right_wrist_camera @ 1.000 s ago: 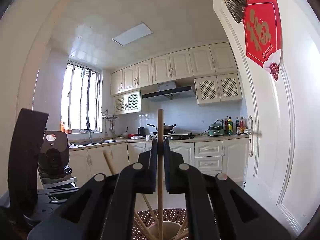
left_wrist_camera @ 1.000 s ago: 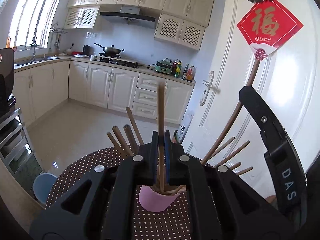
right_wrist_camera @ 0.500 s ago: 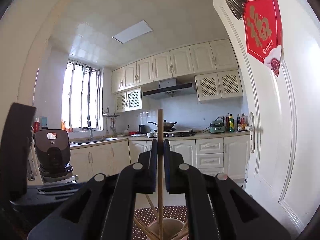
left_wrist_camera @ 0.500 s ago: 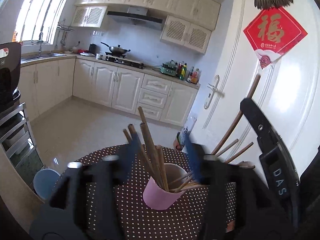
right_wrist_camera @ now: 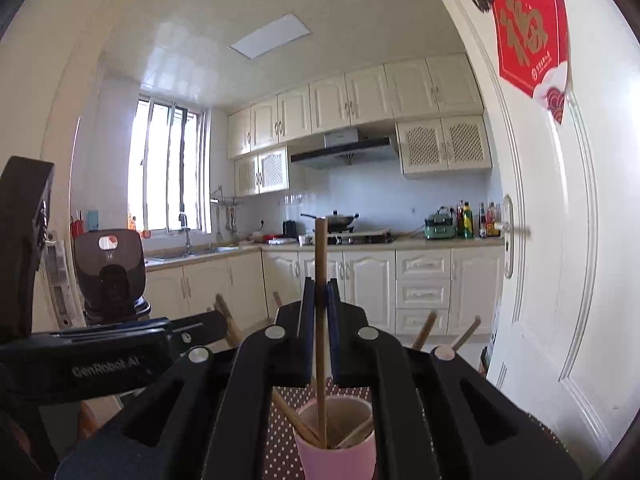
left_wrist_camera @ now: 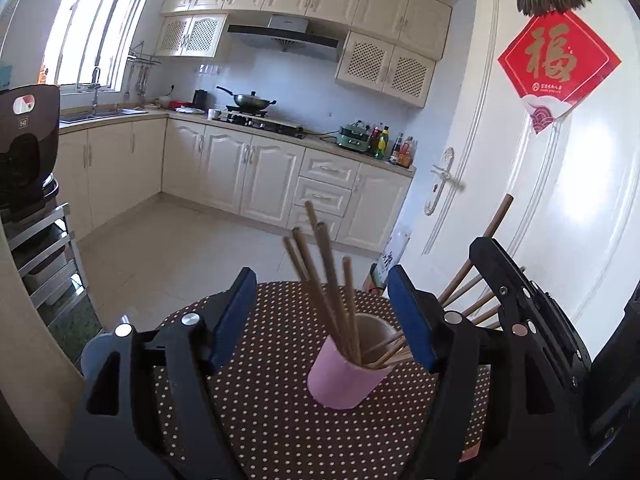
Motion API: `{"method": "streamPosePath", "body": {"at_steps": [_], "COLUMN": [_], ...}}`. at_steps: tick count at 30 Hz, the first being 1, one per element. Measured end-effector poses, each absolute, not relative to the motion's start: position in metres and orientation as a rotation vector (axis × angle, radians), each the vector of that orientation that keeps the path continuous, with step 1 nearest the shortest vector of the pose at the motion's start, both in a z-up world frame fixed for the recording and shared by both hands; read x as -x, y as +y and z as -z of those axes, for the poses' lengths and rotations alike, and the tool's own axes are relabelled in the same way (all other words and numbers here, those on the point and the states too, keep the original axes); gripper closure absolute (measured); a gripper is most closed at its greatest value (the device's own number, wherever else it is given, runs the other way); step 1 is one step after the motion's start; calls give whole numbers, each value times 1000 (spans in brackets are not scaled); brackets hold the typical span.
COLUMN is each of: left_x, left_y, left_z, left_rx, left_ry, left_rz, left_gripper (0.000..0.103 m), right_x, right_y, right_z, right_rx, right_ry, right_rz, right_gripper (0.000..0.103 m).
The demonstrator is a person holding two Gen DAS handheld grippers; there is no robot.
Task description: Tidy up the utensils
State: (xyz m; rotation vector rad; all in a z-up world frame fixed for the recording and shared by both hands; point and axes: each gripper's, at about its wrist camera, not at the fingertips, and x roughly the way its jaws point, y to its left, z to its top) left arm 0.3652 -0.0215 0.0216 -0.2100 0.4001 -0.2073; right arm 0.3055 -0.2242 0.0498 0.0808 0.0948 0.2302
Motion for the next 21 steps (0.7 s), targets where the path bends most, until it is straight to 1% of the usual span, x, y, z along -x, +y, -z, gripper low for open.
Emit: {"method": "streamPosePath", "body": {"at_steps": [7,8,9,10,12,15,20,21], "left_x": [-357,-355,-354,-351,-345,-337,-314,-311], "left_y": [-14,-14,-13,-12,-12,-10,-6,-6], "left_z": [-11,-11,-10,-10,-11,-14,-20,-21], "left_rx": [209,208,207,205,194,187,162,157], "left_ry": [419,420,421,422,414,404,378,373], "left_rz": [187,187,185,181,174,162,139,135], "left_gripper": [28,27,27,25,23,21,14,13], "right_x": [-301,-300,-299,-297,-293,-282,-265,-258], "right_y": [-224,-224,-224,-225,-225,-225,-229,-231], "right_z": [-47,-47,-47,-47,-49,-53,-60,-62], "right_rx": [-85,-86,-92,-97,-98,-95,-100,-106], "right_ry": [146,152,159,163,161,150,141,144], "right_rz": [-229,-229,-230,-229,-223,-221,-211,-206], "right_gripper": [97,96,90,82,68,66,59,57]}}
